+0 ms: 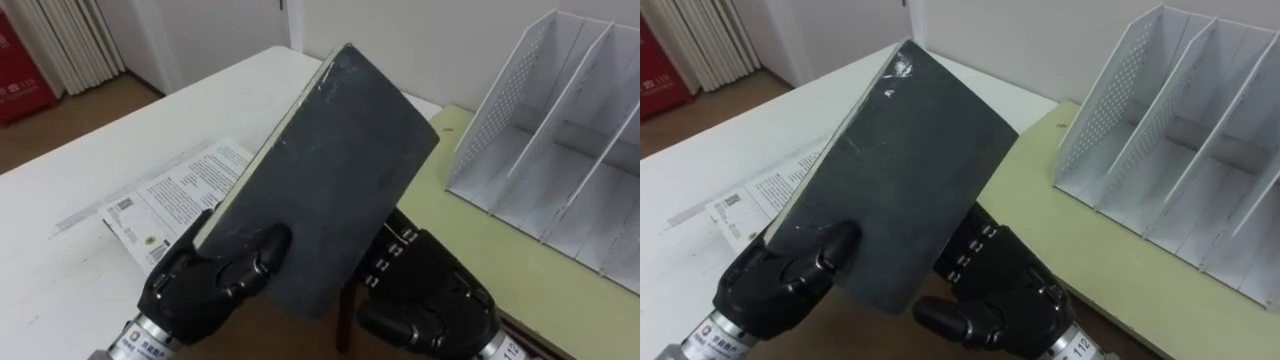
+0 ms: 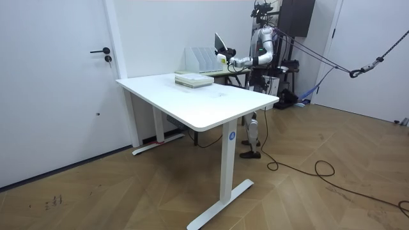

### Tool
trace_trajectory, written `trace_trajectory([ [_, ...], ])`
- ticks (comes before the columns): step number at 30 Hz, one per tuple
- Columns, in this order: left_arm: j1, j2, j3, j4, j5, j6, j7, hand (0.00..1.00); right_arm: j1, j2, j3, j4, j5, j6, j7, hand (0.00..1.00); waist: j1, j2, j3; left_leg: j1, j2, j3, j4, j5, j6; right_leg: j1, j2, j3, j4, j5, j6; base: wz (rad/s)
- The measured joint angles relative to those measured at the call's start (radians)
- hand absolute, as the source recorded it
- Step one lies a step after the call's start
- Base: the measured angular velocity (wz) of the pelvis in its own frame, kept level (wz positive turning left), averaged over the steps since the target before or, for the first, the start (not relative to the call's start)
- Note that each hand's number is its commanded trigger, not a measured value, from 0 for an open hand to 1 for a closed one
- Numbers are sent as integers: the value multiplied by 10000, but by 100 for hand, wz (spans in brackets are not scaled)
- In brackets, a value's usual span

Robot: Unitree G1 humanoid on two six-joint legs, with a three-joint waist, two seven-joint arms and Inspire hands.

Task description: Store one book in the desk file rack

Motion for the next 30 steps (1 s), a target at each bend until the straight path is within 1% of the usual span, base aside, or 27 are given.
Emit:
trace_trajectory([
  [2, 0, 162, -13, 55, -90, 0, -17, 100, 1, -45, 48, -51, 54, 39, 1, 0, -4, -7, -2, 1, 6, 4, 4, 0, 0, 0, 3, 1, 10, 0, -1, 0],
  [3, 0, 183, -12, 84, -108, 0, -18, 100, 1, -76, 48, -83, 66, 64, 1, 0, -6, -6, -3, 1, 5, 4, 4, 0, 0, 0, 2, 1, 12, 0, -1, 0],
  [7, 1, 197, -14, 358, -262, 7, -221, 100, 1, -282, 134, -149, 97, 142, 7, 0, -1, -9, -2, 2, 5, 14, 4, 0, 0, -6, 1, 6, 18, 0, -1, 0],
  [9, 1, 199, -14, 379, -263, 8, -318, 100, 1, -288, 137, -148, 99, 297, 7, 0, -3, -9, -2, 1, 12, 31, 4, 0, 0, -10, 5, 17, 19, 1, -1, 0],
  [18, -9, 276, 1, 452, -262, 9, -675, 100, 0, -303, 135, -148, 158, 439, 84, 0, -4, 2, 2, -3, 22, 55, 15, -3, -2, -17, 10, 20, 24, 1, -1, 0],
  [22, -52, 279, 5, 672, -270, 17, -803, 100, 1, -410, 111, -148, 495, 725, 127, 0, -3, 81, 45, 3, 16, 55, 30, -4, -1, -21, 1, 20, 63, 1, -1, 0],
  [24, -69, 282, 6, 767, -270, 18, -855, 100, 1, -449, 110, -148, 531, 758, 126, 0, 1, 119, 58, 6, 16, 55, 36, -4, -1, -36, 2, 25, 96, 0, -1, 0],
  [28, -95, 359, 7, 890, -278, 104, -950, 100, 0, -650, 105, -149, 794, 945, 126, 0, 4, 165, 34, 10, 20, 54, 45, -3, 0, -47, 2, 32, 125, 0, -1, 0],
  [30, -142, 477, 7, 993, -308, 177, -1052, 100, 1, -741, 99, -149, 883, 959, 126, 0, 4, 182, 23, 20, 20, 56, 47, -2, 1, -44, 1, 39, 132, 0, -1, 0],
])
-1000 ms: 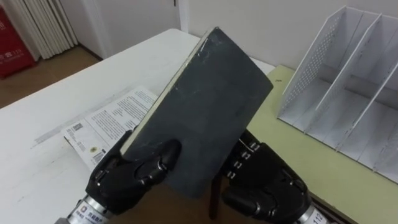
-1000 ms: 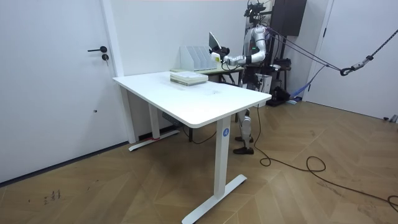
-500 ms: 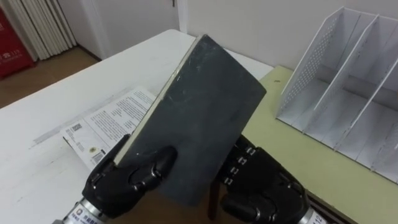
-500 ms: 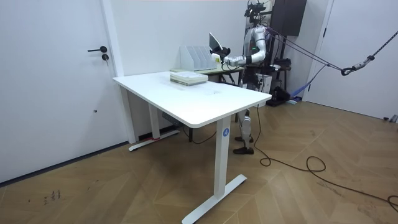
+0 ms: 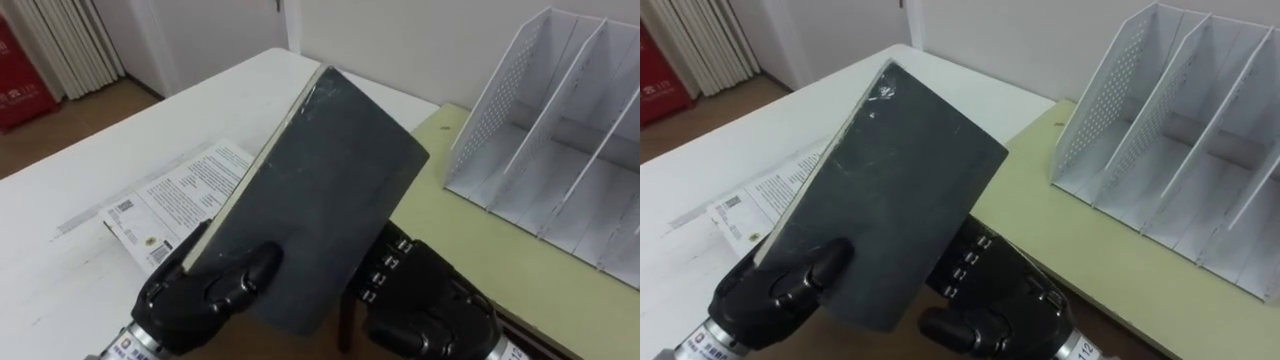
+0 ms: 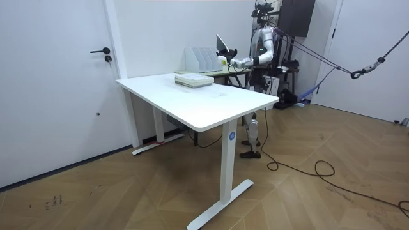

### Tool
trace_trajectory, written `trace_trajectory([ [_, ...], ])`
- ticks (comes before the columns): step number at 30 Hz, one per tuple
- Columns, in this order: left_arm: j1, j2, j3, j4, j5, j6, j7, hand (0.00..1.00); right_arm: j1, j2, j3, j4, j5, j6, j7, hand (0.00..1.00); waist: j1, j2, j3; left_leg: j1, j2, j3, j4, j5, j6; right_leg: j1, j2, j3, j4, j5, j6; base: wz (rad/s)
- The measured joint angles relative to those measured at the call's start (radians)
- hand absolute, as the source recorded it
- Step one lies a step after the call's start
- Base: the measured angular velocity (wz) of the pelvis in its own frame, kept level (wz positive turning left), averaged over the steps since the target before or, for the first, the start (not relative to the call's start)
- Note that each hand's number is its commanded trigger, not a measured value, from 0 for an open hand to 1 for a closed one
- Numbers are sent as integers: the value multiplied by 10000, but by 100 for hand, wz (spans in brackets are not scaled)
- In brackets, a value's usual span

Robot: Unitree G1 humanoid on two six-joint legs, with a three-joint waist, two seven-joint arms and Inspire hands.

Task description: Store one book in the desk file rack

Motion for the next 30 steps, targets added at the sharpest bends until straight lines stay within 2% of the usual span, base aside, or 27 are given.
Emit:
trace_trajectory([
  [6, -120, 492, -1, 299, -403, 84, -288, 100, 1, -57, -10, -125, 57, 0, -2, 0, -14, 45, -21, 49, 9, 12, 0, -1, 0, 23, 4, 23, 20, 0, 0, 0],
  [13, -116, 560, -3, 370, -600, 243, -462, 100, 0, -329, -10, -264, 363, 0, -1, 0, 11, 101, -45, 82, 9, 23, -3, -1, 0, 43, 3, 6, 30, 0, 0, 0],
  [16, -117, 726, -2, 370, -587, 303, -522, 100, 1, -471, -10, -264, 362, 0, -1, 0, 2, 103, -42, 90, 16, 31, -7, -1, 0, 42, 4, -26, 30, 0, 0, 0],
  [19, -116, 833, 1, 370, -582, 304, -657, 100, 12, -481, -48, -264, 360, 0, 17, 0, -17, 127, -27, 96, 13, 39, -13, -2, 0, 39, -3, -40, 30, 0, 0, 0],
  [30, -119, 851, 1, 367, -535, 612, -921, 100, 189, -482, -598, -399, 362, 0, 126, 0, -17, 133, -25, 68, 21, 50, -19, -8, -5, 6, -16, -189, 19, -1, 0, 0],
])
